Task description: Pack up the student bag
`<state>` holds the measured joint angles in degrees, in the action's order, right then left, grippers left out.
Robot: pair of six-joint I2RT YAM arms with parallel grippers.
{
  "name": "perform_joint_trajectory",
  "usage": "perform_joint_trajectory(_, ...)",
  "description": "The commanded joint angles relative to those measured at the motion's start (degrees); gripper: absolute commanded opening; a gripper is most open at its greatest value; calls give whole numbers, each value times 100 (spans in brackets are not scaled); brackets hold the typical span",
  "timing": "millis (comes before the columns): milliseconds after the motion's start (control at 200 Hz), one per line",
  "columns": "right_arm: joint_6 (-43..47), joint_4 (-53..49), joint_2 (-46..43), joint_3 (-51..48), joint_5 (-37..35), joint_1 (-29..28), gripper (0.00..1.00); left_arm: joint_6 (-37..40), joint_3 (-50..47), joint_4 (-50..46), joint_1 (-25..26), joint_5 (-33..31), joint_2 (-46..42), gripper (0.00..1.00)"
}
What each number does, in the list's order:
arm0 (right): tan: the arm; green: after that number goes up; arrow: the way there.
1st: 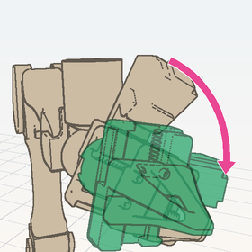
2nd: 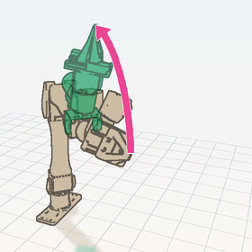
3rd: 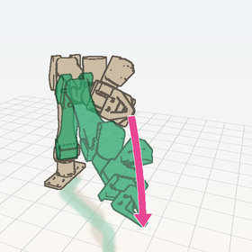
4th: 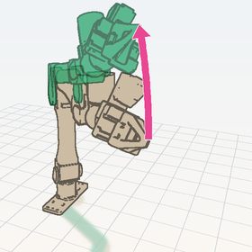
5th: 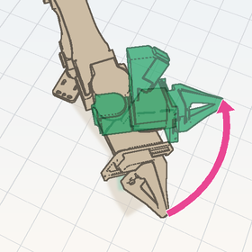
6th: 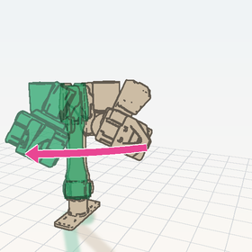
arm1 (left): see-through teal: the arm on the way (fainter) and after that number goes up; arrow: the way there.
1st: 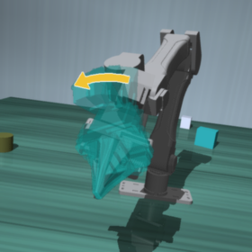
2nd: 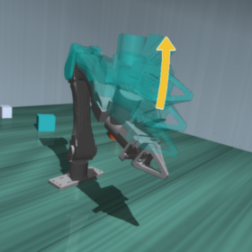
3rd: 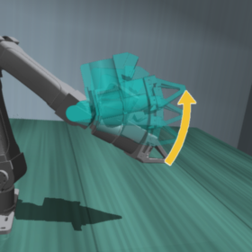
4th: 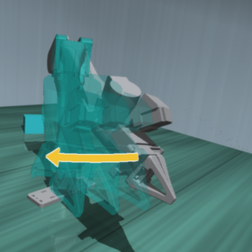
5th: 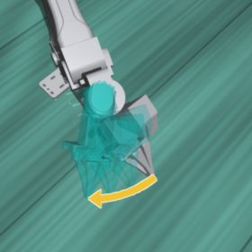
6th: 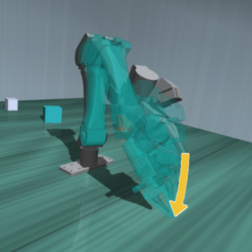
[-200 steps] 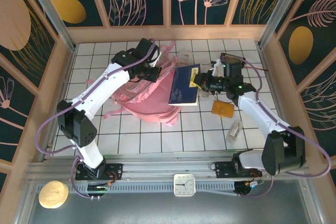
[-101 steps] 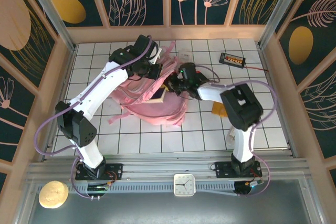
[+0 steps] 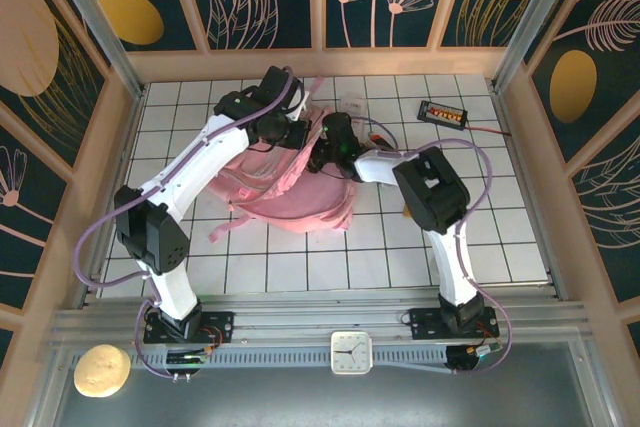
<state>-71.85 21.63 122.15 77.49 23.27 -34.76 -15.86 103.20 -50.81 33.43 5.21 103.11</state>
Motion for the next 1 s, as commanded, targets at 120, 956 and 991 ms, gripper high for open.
perform_joint_trajectory(120,1072,-1925,-2199,-1318,359,312,89,-55,422,454,-47,122,261,0)
perform_joint_trajectory(956,2620,-2113,-4194,-2386,894,374,87,8,518,378,-258,454,399,0)
perform_joint_trajectory(991,2561,-1981,-4208,-2479,917,275,87,-9,557,395,-258,522,453,0)
